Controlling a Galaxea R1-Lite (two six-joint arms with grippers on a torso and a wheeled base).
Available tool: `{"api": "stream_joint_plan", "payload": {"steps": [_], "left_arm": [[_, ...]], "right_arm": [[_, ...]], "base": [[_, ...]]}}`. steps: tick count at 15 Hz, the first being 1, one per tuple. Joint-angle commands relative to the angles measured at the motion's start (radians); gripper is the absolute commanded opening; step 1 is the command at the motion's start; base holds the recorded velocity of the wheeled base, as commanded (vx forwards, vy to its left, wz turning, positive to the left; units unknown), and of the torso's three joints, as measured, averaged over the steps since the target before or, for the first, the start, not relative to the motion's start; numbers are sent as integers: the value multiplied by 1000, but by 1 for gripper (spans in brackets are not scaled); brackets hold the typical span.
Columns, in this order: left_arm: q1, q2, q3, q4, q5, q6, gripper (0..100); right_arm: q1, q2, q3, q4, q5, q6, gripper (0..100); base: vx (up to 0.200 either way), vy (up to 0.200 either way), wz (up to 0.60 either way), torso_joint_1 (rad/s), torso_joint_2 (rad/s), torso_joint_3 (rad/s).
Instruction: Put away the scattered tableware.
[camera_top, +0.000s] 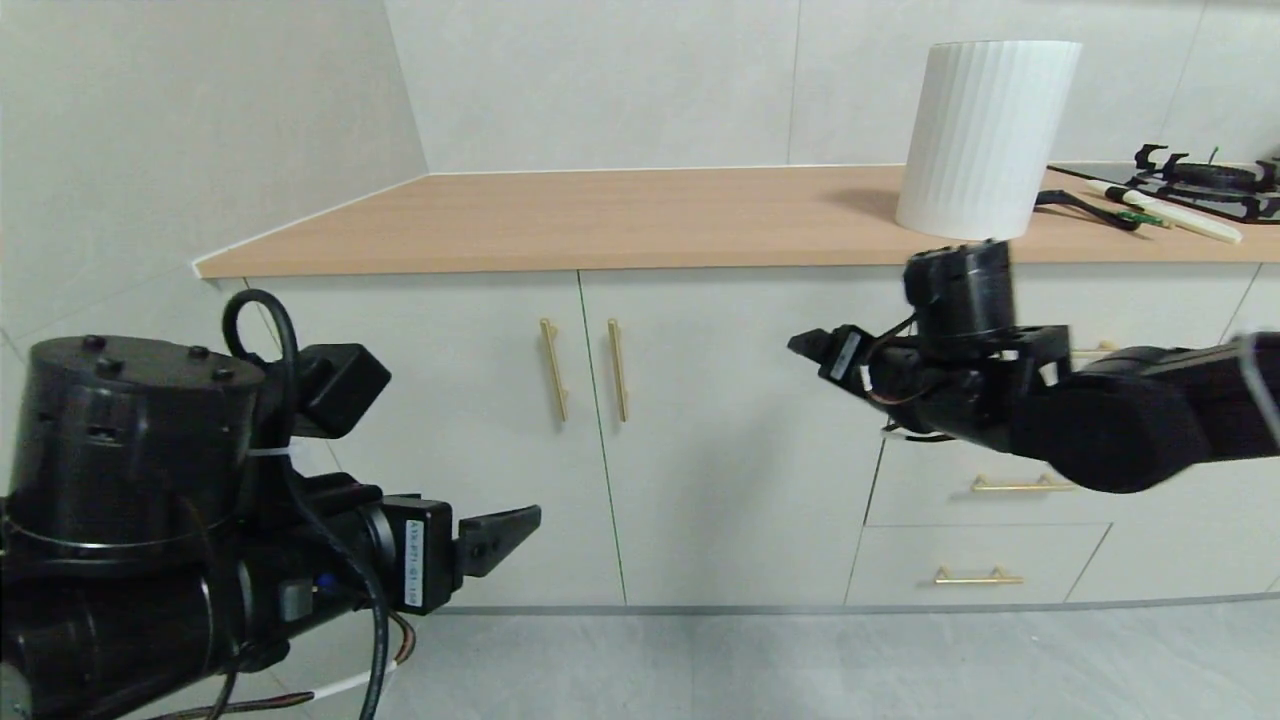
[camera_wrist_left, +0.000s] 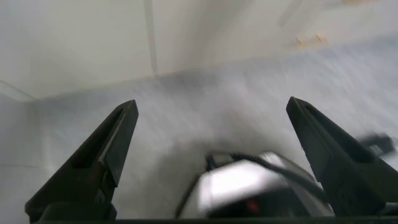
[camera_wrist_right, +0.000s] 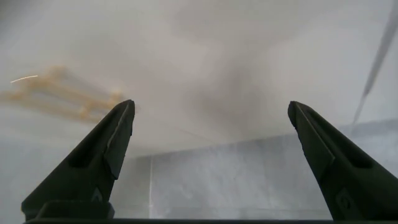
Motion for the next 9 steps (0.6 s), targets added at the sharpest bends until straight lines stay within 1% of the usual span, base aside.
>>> {"api": "stream_joint_plan", "payload": {"steps": [1, 2, 3, 4, 5, 6, 7, 8, 9], "left_arm": [[60, -122, 47, -19, 13, 37, 100], [68, -138, 56, -21, 13, 43, 100], [80, -239, 124, -25, 14, 71, 100], [82, -329, 193, -24, 19, 100, 100], [97, -426, 260, -24, 19, 144, 100], [105, -449, 275, -24, 19, 158, 100], [175, -615, 367, -22, 17, 252, 100], [214, -754, 418, -13, 17, 293, 100], [237, -869, 432, 18, 17, 313, 100]], "right_arm": [[-8, -401, 222, 0, -2, -128, 100], [-16, -430, 245, 1, -1, -134, 100], [-40, -576, 369, 4, -2, -164, 100], [-65, -678, 461, 0, -4, -198, 100], [-102, -777, 550, 0, -2, -223, 100], [-109, -801, 572, 0, -2, -227, 100], [-181, -971, 702, 3, 7, -281, 100], [-233, -1120, 786, 7, 16, -328, 100], [-249, -1246, 836, 17, 30, -376, 100]], "base": [[0, 0, 0, 0, 0, 0], [0, 0, 0, 0, 0, 0], [0, 0, 0, 0, 0, 0], [0, 0, 0, 0, 0, 0], [0, 0, 0, 0, 0, 0], [0, 0, 0, 0, 0, 0], [0, 0, 0, 0, 0, 0], [0, 0, 0, 0, 0, 0], [0, 0, 0, 0, 0, 0]]}}
